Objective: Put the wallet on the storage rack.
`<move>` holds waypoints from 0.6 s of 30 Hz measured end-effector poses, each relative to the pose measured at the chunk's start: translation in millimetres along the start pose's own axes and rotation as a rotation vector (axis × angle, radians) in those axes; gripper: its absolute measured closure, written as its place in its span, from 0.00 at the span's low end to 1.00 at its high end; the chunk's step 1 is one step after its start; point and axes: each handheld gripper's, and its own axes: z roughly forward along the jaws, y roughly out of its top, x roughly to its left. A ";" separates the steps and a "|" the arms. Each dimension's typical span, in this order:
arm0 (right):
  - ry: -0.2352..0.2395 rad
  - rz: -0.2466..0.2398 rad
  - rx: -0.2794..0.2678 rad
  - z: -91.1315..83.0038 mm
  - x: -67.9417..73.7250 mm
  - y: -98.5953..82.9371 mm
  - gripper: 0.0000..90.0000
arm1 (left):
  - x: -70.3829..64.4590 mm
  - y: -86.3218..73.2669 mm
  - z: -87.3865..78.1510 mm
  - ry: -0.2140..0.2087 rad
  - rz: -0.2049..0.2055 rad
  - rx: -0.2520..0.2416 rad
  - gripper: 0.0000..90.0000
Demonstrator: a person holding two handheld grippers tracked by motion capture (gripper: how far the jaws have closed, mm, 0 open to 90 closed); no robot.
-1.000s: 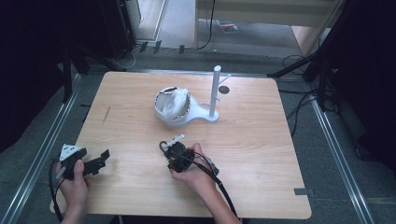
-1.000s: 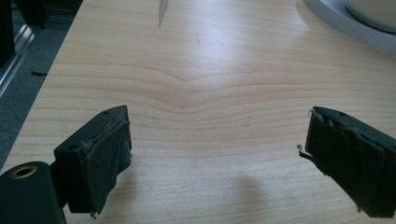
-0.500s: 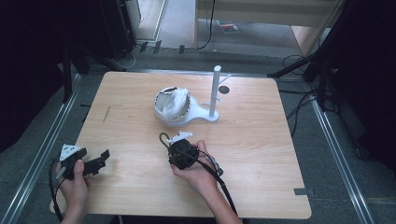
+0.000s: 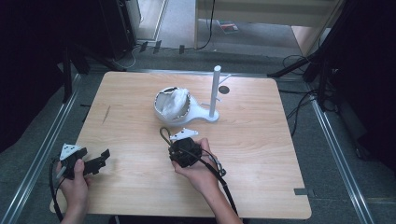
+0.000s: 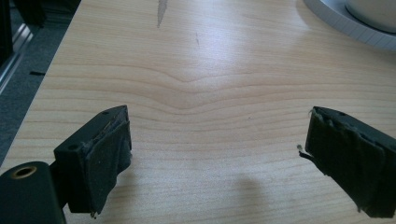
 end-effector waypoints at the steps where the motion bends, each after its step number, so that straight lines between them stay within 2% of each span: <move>1: -0.001 0.000 -0.004 -0.7 -0.3 0.3 0.77 | 0.1 0.0 -0.1 0.000 0.000 0.000 0.09; 8: -0.005 0.008 -0.026 -7.9 -2.7 2.7 0.77 | -0.2 -0.1 0.0 0.002 0.001 0.000 0.09; 18: -0.015 0.035 -0.088 -27.4 -10.7 5.1 0.77 | -0.3 -0.3 -0.7 0.001 0.003 0.002 0.09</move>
